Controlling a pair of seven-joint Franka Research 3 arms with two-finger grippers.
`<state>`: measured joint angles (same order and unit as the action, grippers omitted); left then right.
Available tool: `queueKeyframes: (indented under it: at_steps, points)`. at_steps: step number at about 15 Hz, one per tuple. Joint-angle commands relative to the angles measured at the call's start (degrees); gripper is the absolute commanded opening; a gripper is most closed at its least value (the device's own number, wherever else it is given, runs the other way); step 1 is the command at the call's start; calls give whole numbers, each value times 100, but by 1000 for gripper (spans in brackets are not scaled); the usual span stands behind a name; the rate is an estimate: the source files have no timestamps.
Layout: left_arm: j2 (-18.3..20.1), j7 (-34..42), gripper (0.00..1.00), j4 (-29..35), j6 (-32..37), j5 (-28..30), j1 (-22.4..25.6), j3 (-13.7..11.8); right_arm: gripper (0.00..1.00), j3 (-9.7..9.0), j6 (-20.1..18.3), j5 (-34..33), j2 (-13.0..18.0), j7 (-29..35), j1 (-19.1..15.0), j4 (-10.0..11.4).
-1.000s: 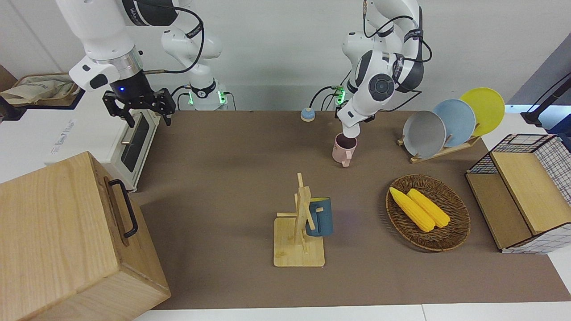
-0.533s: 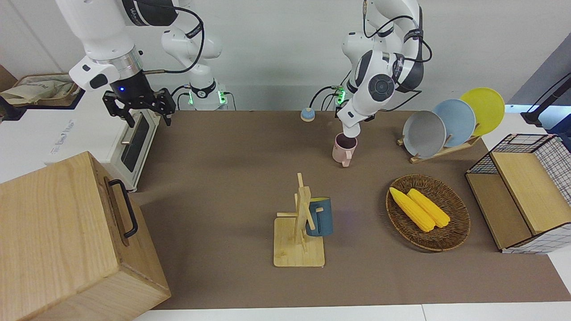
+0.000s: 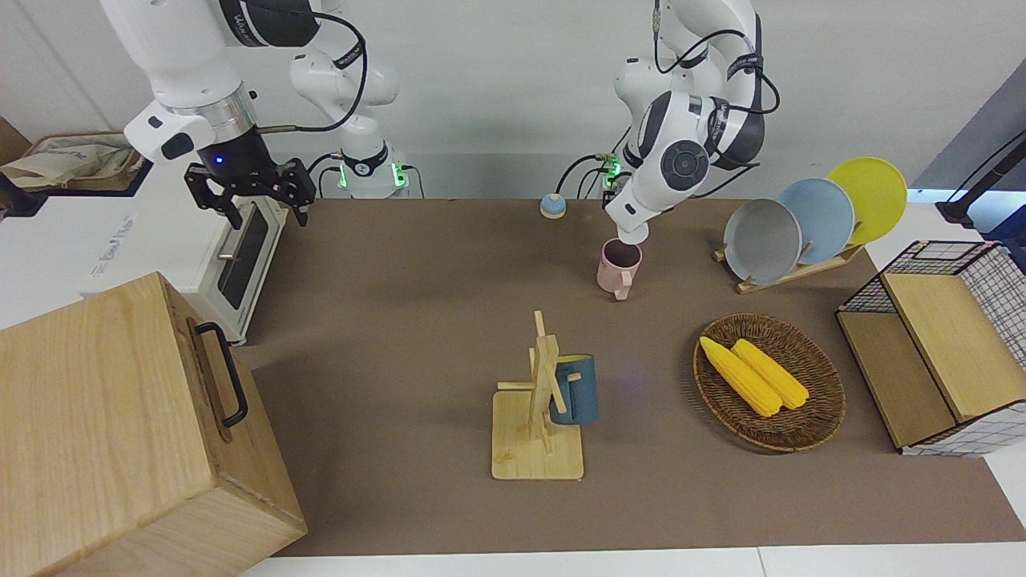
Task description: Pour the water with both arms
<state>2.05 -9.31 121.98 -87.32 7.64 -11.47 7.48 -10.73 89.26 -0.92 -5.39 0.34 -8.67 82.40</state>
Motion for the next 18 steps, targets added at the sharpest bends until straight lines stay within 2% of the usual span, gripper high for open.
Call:
queueKeyframes:
  at_steps: [1,18]
  points:
    - [-293,-203,0,-456,409,-158,-57,-27,992,-26,48,118,38,-69,-56,22]
    - [-319,-335,0,-456,462,-193,-84,-27,992,-26,48,118,38,-69,-56,22]
